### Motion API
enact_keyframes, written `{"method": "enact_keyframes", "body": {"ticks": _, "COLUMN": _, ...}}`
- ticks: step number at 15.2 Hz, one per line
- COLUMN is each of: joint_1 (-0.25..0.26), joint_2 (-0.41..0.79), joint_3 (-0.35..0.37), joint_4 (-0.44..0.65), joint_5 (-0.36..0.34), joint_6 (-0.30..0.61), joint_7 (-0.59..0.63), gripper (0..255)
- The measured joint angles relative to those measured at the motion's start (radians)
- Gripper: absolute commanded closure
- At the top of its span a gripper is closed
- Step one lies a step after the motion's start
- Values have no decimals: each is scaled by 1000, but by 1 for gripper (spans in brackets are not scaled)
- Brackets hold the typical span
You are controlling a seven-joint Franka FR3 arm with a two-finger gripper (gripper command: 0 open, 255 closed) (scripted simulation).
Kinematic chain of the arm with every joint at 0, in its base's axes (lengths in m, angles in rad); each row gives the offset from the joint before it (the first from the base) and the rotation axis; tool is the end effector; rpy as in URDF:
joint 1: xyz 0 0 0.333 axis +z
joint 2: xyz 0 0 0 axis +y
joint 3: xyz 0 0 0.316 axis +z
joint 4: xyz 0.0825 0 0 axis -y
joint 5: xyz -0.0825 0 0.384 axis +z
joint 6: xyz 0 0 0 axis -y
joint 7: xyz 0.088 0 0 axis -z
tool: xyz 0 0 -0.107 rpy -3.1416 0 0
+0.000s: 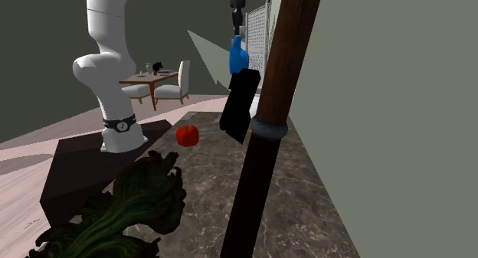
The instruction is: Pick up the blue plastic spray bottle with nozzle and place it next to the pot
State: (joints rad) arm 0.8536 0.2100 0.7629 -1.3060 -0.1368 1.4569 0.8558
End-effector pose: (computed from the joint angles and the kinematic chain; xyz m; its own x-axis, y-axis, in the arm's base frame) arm 0.0411 0.5915 0.6459 0.7422 0.6701 -0.0085 0.6701 -0.7422 -0.0033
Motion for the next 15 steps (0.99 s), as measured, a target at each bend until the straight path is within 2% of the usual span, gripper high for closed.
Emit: {"method": "enact_keyframes", "body": {"ticks": 15, "joint_1": -49, "joint_2": -70, "joint_3": -9, "joint_4": -280, "joint_5": 49, "joint_6": 228, "joint_7": -27, "gripper": 255}}
